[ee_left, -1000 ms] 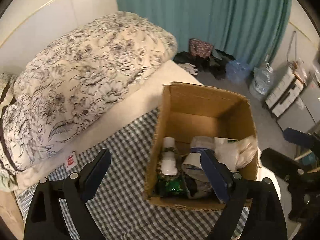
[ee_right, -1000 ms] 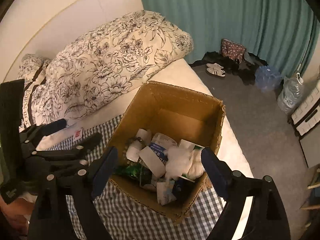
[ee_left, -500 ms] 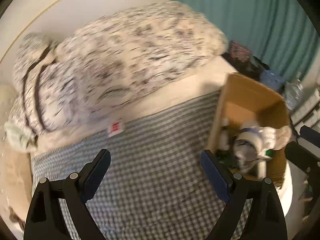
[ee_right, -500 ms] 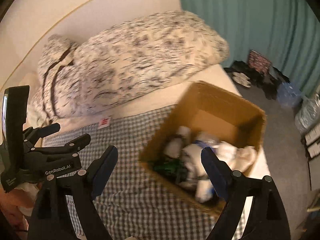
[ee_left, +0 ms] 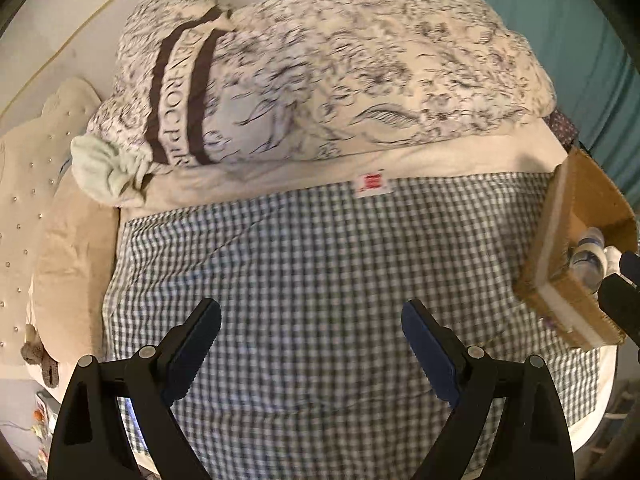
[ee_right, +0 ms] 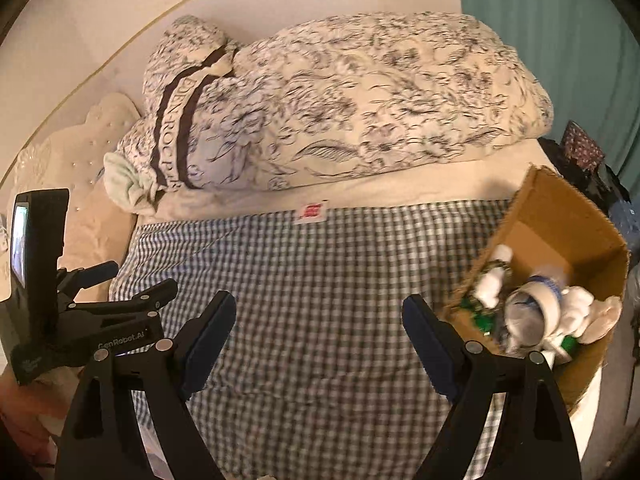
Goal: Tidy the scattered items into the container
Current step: 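Withdraw both tools from the box back over the bed, then grasp the red-printed white sachet with the right tool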
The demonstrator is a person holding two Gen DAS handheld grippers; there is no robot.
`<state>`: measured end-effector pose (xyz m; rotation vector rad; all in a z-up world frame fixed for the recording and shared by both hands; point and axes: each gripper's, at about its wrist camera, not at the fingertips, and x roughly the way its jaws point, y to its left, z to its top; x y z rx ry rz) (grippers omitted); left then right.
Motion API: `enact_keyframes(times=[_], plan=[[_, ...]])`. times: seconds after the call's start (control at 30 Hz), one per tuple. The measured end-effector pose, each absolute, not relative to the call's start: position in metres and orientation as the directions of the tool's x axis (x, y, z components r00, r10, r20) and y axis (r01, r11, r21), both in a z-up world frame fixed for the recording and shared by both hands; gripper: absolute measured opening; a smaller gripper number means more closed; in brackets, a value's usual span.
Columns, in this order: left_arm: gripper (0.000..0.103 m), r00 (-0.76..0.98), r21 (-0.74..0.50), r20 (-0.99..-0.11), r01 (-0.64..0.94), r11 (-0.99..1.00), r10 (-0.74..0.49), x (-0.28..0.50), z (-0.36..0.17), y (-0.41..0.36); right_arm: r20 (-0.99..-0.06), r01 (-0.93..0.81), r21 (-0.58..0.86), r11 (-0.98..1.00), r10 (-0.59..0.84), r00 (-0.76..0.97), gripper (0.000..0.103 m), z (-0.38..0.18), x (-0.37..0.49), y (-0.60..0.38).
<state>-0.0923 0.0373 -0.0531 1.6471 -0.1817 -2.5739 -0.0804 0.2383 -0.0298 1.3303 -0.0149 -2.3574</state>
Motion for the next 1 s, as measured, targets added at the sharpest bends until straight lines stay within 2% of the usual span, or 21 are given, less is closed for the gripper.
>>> enact_keyframes(times=[0.33, 0.5, 0.77, 1.0], plan=[[0.094, -0.368, 0.141, -0.921, -0.014, -0.99, -0.126, -0.109, -0.083, -0.039, -0.825, 0.359, 0.195, -0.913, -0.35, -0.442, 0.085, -0.045, -0.084, 0.157], [0.094, -0.323, 0.098, -0.941, 0.037, -0.995, -0.104, -0.131, -0.106, -0.068, -0.839, 0.378, 0.204, -0.903, -0.361, -0.408, 0.085, -0.064, -0.104, 0.129], [0.095, -0.248, 0.091, -0.961, 0.14, -0.986, -0.124, -0.168, -0.148, -0.1, -0.869, 0.396, 0.208, -0.895, -0.355, -0.346, 0.085, -0.105, -0.148, 0.101], [0.095, -0.211, 0.095, -0.969, 0.151, -0.984, -0.126, -0.211, -0.183, -0.107, -0.889, 0.376, 0.21, -0.903, -0.336, -0.311, 0.085, -0.139, -0.2, 0.091]])
